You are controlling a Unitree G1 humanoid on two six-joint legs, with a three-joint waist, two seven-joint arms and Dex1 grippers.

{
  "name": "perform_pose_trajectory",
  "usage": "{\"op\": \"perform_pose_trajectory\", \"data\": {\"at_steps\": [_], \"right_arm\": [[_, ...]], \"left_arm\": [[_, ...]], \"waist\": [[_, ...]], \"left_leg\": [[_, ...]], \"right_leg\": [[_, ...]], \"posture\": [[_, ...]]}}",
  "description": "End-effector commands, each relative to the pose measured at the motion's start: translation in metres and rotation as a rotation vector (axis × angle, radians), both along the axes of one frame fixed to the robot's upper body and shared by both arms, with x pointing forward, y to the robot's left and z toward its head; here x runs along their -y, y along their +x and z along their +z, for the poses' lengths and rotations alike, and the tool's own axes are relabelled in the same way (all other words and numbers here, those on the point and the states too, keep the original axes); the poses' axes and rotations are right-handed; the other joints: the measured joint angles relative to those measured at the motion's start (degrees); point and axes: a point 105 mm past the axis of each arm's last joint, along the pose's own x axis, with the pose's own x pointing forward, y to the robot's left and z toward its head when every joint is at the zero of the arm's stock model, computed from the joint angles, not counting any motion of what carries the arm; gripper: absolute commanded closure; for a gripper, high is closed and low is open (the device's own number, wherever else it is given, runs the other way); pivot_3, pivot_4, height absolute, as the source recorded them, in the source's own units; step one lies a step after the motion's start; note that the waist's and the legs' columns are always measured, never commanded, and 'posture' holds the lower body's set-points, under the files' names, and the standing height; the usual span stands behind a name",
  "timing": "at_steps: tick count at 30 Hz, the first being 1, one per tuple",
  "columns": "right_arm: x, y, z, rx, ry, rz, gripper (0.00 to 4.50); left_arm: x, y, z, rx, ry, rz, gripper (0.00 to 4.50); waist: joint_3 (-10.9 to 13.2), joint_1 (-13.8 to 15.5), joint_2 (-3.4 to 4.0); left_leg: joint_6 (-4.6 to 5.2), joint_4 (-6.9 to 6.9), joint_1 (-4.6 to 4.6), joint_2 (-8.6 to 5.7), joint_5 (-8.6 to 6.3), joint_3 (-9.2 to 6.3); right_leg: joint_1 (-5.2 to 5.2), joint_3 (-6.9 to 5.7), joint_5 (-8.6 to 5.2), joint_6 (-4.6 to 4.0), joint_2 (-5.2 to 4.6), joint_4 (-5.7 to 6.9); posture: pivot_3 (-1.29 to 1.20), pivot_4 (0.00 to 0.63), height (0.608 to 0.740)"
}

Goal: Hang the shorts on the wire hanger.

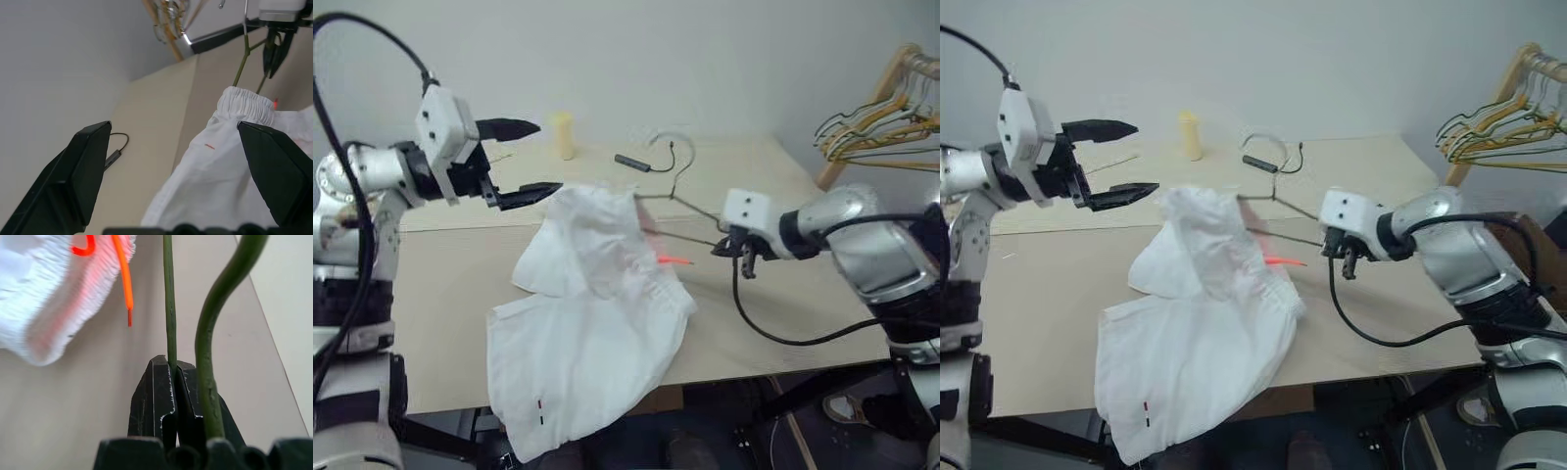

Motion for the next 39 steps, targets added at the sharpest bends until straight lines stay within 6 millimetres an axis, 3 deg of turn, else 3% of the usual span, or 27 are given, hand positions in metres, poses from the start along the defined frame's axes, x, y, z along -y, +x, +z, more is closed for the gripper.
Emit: {"op": "perform_pose_trajectory", "data": {"at_steps": [1,5,11,15,19,30,34,39], "right_arm": [[-0.015,-0.001,0.023,0.070,-0.027,0.054,4.50],[-0.020,-0.002,0.024,0.057,-0.052,0.073,4.50],[-0.024,-0.004,0.026,0.043,-0.051,0.080,4.50],[-0.025,-0.006,0.026,0.029,-0.045,0.079,4.50],[-0.027,-0.008,0.028,0.015,-0.035,0.083,4.50],[-0.030,-0.012,0.032,-0.008,-0.012,0.094,4.50],[-0.029,-0.010,0.031,0.038,-0.016,0.133,4.50],[-0.014,-0.001,0.035,0.071,0.024,0.060,3.01]], "left_arm": [[0.015,0.007,-0.006,-0.005,0.146,-0.116,0.02],[0.027,0.010,-0.026,-0.069,0.290,-0.236,0.02],[0.032,0.026,-0.069,-0.068,0.452,-0.222,0.02],[0.032,0.031,-0.081,-0.082,0.477,-0.216,0.02],[0.039,0.035,-0.082,-0.083,0.427,-0.197,0.92],[0.041,0.029,-0.085,-0.119,0.380,-0.233,4.48],[0.040,0.029,-0.082,-0.131,0.346,-0.226,4.48],[0.036,0.029,-0.078,-0.175,0.279,-0.192,4.50]], "waist": [[0.0,-0.9,0.00],[0.0,-2.2,0.00],[0.0,-4.2,0.00],[0.0,-5.6,0.00],[0.0,-6.1,0.00],[0.0,-6.9,0.00],[0.0,-7.2,0.00],[0.0,-7.4,0.00]], "left_leg": [[0.00,0.04,0.00,0.00,0.00,0.00],[0.04,0.07,-0.08,0.01,-0.02,-0.04],[0.08,0.12,-0.21,0.01,-0.05,-0.06],[0.08,0.13,-0.21,0.01,-0.05,-0.07],[0.09,0.13,-0.21,0.01,-0.05,-0.12],[0.09,0.13,-0.22,0.01,-0.05,-0.19],[0.10,0.13,-0.22,-0.01,-0.05,-0.29],[0.10,0.14,-0.22,-0.01,-0.05,-0.34]], "right_leg": [[0.00,0.01,0.00,0.01,0.00,0.04],[-0.03,0.00,-0.01,0.04,0.00,0.04],[-0.17,0.03,-0.02,0.07,-0.03,0.15],[-0.27,0.09,-0.02,0.08,-0.03,0.27],[-0.27,0.11,-0.02,0.11,-0.06,0.28],[-0.31,0.13,-0.01,0.13,-0.08,0.33],[-0.32,0.13,-0.01,0.14,-0.11,0.33],[-0.31,0.14,0.00,0.16,-0.11,0.35]], "posture": [[-0.18,0.000,0.740],[-0.20,0.000,0.740],[-0.22,0.000,0.740],[-0.22,0.000,0.740],[-0.22,0.000,0.740],[-0.23,0.000,0.740],[-0.23,0.000,0.740],[-0.22,0.000,0.740]]}}
